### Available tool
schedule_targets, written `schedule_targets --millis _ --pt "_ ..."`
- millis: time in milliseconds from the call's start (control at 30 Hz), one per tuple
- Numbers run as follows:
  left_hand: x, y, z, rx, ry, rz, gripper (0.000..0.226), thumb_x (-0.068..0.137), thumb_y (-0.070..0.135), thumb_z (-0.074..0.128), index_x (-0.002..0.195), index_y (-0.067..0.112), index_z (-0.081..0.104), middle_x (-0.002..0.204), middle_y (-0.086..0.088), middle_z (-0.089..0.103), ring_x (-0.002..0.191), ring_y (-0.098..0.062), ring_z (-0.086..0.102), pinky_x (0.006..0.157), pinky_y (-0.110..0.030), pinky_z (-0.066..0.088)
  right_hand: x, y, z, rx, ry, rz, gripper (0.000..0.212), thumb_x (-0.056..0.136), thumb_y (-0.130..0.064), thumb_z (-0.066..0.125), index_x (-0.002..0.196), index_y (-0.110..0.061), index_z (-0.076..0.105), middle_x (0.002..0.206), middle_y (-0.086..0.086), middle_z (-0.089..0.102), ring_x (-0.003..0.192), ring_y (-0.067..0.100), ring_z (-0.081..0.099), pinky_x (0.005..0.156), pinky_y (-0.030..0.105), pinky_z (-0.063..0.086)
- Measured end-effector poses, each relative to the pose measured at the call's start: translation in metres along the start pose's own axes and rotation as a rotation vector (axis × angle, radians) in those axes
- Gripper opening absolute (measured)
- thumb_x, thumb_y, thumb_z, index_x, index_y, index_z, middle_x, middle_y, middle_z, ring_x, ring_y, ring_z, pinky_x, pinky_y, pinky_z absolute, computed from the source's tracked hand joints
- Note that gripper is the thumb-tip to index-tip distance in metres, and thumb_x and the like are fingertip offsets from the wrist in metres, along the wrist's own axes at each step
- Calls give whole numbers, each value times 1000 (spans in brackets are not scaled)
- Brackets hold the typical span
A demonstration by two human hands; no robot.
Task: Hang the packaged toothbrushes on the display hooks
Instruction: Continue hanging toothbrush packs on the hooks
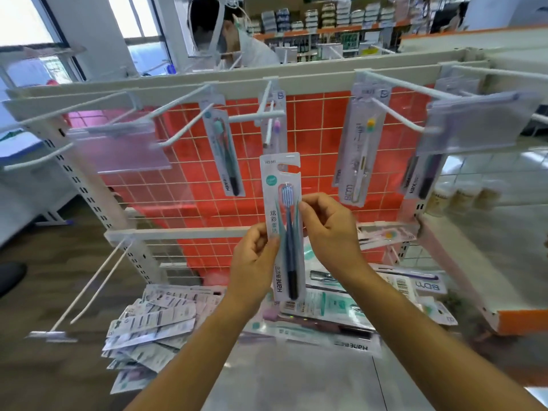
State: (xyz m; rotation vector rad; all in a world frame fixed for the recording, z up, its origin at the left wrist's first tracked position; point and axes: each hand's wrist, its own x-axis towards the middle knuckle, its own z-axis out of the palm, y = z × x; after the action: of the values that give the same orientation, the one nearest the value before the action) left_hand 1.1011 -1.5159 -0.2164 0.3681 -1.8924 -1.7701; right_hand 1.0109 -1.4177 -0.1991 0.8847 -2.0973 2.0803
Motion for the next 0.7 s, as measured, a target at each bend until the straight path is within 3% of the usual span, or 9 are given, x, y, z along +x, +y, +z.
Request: schedule_targets --millis 67,167,400,567,700 --pt "-1 1 -10 39 21 5 13 98 22 54 98 28 66 83 1 72 80 -16 68 72 -38 57 -1 -1 9 7 -5 -1 12 96 -14 56 94 -13 68 84 10 70 80 32 65 70 50 54" --pt "-1 1 -24 39 43 17 21 100 20 51 95 29 69 89 -10 70 86 -36 65 83 -57 54 -2 -4 21 17 -15 -17 12 95 -17 56 91 -19 68 82 8 70 79 33 64 69 52 54" --pt "0 5 -55 18 38 -9 17 99 18 51 104 17 67 91 0 74 87 -21 71 84 -46 57 -5 -7 49 46 -39 -13 14 92 -26 55 90 -21 68 82 12 69 77 38 62 65 54 53" --pt "1 1 -73 4 57 17 14 97 23 56 100 18 68 90 -17 69 89 -44 63 83 -59 54 -9 -2 69 44 -60 33 18 87 -34 55 88 -22 68 80 8 70 78 36 63 67 55 53" --pt "3 -3 -85 -4 56 13 13 95 30 58 92 26 70 91 -26 65 82 -43 61 81 -66 50 -14 1 79 28 -77 41 12 94 -20 58 88 -21 68 76 -1 69 69 22 62 65 44 54"
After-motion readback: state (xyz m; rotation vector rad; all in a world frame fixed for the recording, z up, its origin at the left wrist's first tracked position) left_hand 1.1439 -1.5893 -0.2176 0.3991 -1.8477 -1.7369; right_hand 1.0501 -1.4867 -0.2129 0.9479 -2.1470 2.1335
